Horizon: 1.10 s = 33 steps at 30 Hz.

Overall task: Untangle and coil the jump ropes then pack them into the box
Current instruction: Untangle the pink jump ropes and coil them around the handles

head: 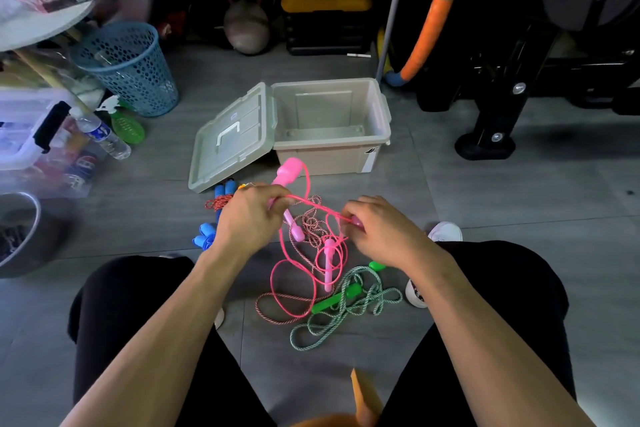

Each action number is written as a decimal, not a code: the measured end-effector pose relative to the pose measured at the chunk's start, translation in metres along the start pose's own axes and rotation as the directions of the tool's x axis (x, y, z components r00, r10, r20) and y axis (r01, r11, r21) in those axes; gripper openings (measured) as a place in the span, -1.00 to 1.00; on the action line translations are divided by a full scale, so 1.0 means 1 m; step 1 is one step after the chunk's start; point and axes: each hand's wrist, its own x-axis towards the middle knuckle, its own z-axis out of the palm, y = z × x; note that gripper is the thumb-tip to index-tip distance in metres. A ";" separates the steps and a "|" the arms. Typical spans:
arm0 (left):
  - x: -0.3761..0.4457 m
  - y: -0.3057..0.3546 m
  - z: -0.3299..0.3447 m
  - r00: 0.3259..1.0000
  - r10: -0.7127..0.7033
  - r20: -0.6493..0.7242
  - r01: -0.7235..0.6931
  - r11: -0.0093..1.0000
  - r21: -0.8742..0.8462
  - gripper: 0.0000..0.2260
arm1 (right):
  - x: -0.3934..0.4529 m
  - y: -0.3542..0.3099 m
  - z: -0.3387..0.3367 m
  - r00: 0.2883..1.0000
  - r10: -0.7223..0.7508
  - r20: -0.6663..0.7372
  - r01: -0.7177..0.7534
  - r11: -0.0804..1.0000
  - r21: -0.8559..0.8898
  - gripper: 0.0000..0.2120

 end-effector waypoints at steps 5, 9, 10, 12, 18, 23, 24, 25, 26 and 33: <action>-0.005 0.000 0.002 0.999 -0.014 0.034 0.014 1.000 -0.015 -0.90 | -0.004 0.000 -0.005 0.998 0.042 0.048 -0.042 0.999 -0.001 -0.91; -0.006 -0.002 0.008 0.986 -0.035 0.166 0.049 0.995 -0.085 -0.68 | -0.004 0.004 -0.005 0.975 0.186 0.119 -0.189 0.982 0.016 -0.87; -0.006 0.000 0.007 0.974 -0.032 0.225 0.055 0.994 -0.093 -0.57 | -0.002 0.006 -0.004 0.965 0.241 0.100 -0.247 0.967 0.056 -0.85; -0.008 0.008 0.005 0.941 -0.137 0.308 0.154 0.987 -0.034 -0.47 | 0.001 0.009 -0.002 0.931 0.364 0.030 -0.363 0.910 0.201 -0.84; -0.011 0.014 0.013 0.874 -0.379 0.304 0.459 0.849 -0.260 -0.84 | 0.010 0.012 0.012 0.724 0.674 0.145 -0.533 0.413 0.739 -0.76; -0.019 0.022 0.023 0.880 -0.156 0.449 0.338 0.870 -0.360 -0.89 | 0.017 0.006 0.019 0.732 0.646 0.217 -0.465 0.241 0.852 -0.83; -0.020 0.024 0.024 0.868 -0.143 0.476 0.346 0.862 -0.372 -0.88 | 0.018 0.004 0.021 0.739 0.634 0.227 -0.454 0.219 0.864 -0.85; -0.021 0.024 0.025 0.861 -0.136 0.490 0.343 0.866 -0.363 -0.86 | 0.018 0.002 0.022 0.747 0.620 0.239 -0.444 0.199 0.873 -0.85; -0.021 0.025 0.026 0.866 -0.125 0.483 0.323 0.879 -0.351 -0.86 | 0.019 0.001 0.023 0.751 0.611 0.250 -0.437 0.177 0.882 -0.85; -0.021 0.024 0.019 0.943 -0.059 0.326 0.180 0.918 -0.353 -0.89 | 0.018 0.006 0.012 0.743 0.638 -0.202 -0.472 0.714 0.517 -0.63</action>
